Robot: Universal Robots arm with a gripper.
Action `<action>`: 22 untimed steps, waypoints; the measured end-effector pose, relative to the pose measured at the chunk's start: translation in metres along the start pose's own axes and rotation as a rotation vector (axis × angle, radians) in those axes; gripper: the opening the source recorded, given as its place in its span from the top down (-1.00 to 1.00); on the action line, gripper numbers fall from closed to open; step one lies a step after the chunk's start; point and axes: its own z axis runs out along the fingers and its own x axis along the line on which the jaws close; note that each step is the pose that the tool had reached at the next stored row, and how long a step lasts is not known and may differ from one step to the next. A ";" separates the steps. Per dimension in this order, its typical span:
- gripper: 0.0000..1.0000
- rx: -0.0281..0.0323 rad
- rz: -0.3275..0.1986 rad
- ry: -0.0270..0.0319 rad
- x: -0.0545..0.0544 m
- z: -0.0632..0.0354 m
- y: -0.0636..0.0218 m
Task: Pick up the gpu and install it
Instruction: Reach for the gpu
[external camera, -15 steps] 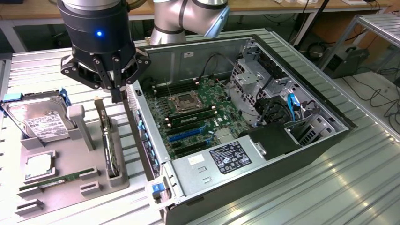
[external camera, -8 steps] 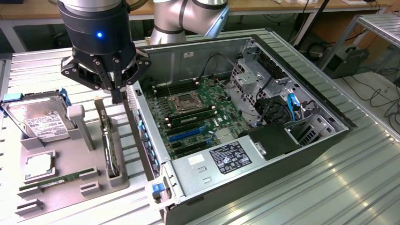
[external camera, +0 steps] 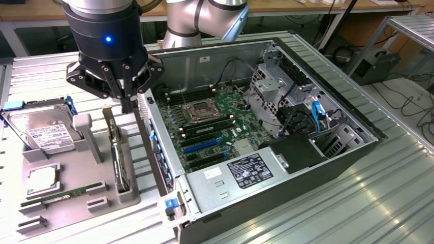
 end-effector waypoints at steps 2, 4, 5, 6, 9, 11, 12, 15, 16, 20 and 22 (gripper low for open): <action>0.79 0.0000 0.000 0.0000 0.000 0.0001 -0.0005; 0.79 0.0000 0.000 0.0000 0.000 0.0002 -0.0010; 0.79 0.0000 0.000 0.0000 0.000 0.0003 -0.0013; 0.79 0.0000 0.000 0.0000 0.000 0.0003 -0.0015; 0.79 -0.0001 0.000 0.0000 0.000 0.0005 -0.0022; 0.79 -0.0001 0.000 -0.0001 0.000 0.0006 -0.0026; 0.79 0.0000 0.000 0.0000 0.000 0.0006 -0.0027; 0.79 0.0000 0.000 0.0000 0.000 0.0008 -0.0033; 0.79 0.0000 0.000 0.0000 0.000 0.0008 -0.0036; 0.79 0.0000 0.000 -0.0001 0.000 0.0011 -0.0044; 0.79 -0.0001 0.000 0.0000 0.000 0.0012 -0.0050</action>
